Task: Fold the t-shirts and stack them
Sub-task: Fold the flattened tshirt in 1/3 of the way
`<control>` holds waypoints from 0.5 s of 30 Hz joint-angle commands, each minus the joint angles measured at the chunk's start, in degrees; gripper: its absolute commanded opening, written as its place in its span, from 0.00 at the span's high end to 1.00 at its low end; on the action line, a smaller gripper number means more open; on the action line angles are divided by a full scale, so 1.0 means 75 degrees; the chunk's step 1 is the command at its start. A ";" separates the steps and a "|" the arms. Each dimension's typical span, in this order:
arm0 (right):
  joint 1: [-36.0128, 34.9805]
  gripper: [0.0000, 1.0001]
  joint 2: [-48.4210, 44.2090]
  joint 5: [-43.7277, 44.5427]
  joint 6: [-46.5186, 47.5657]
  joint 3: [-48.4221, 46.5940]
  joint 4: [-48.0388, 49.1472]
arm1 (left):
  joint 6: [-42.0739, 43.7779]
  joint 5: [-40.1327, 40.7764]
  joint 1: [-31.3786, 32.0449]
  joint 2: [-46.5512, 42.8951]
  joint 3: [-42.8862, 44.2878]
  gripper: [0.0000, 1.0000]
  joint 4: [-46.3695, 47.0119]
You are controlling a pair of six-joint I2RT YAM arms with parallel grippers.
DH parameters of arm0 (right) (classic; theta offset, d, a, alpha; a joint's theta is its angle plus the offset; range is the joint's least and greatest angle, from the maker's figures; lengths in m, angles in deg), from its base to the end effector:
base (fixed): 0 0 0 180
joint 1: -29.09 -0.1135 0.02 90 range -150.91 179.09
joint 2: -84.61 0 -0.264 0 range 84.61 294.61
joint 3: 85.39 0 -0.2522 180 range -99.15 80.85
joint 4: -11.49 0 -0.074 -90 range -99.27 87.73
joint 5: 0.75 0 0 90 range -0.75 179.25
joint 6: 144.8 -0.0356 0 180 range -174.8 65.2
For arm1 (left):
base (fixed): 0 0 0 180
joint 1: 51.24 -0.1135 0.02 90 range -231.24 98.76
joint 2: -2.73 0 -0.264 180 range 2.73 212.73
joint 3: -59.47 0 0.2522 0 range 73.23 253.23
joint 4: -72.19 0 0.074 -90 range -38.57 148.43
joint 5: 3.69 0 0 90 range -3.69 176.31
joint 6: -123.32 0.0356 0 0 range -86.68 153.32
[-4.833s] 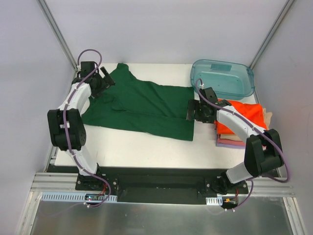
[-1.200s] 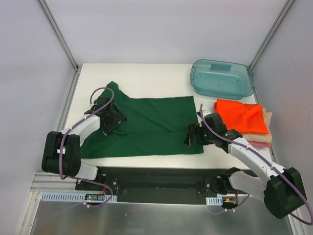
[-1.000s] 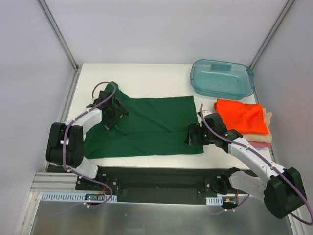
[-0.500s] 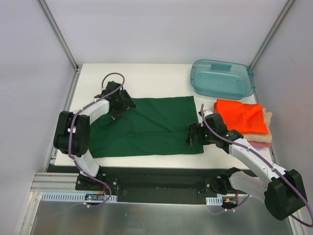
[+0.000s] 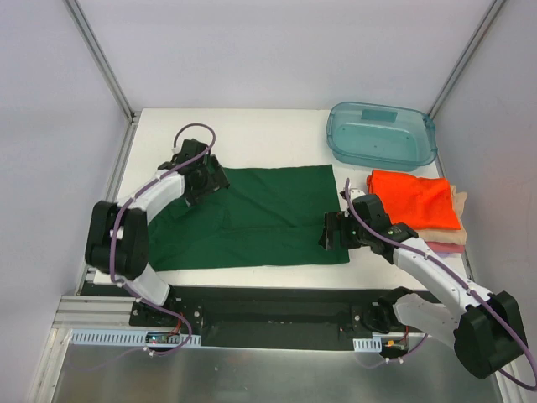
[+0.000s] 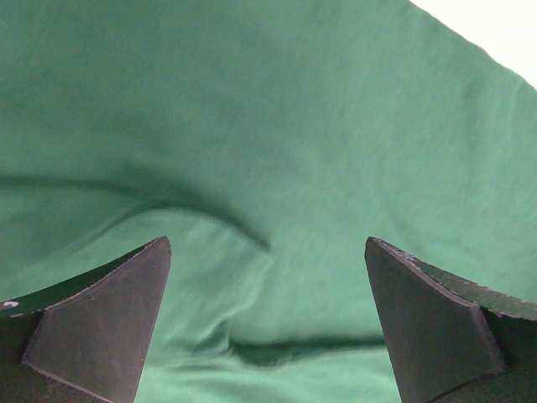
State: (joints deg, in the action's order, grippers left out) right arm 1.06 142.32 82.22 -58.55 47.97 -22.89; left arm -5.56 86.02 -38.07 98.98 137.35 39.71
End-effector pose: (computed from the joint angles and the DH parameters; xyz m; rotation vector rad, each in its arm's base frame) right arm 0.1773 0.0993 0.2103 -0.5624 2.3282 0.4100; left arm 0.3478 -0.0816 0.2115 -0.5542 2.4388 -0.3959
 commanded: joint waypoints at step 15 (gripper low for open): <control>0.0011 0.04 0.0555 -0.0927 0.0160 0.0037 0.0558 | -0.0301 0.1644 -0.0197 0.0021 -0.0745 0.01 -0.0281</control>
State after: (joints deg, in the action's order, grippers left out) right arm 1.06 146.34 75.67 -58.35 48.45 -20.03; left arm -6.28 94.24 -37.89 96.80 129.11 38.42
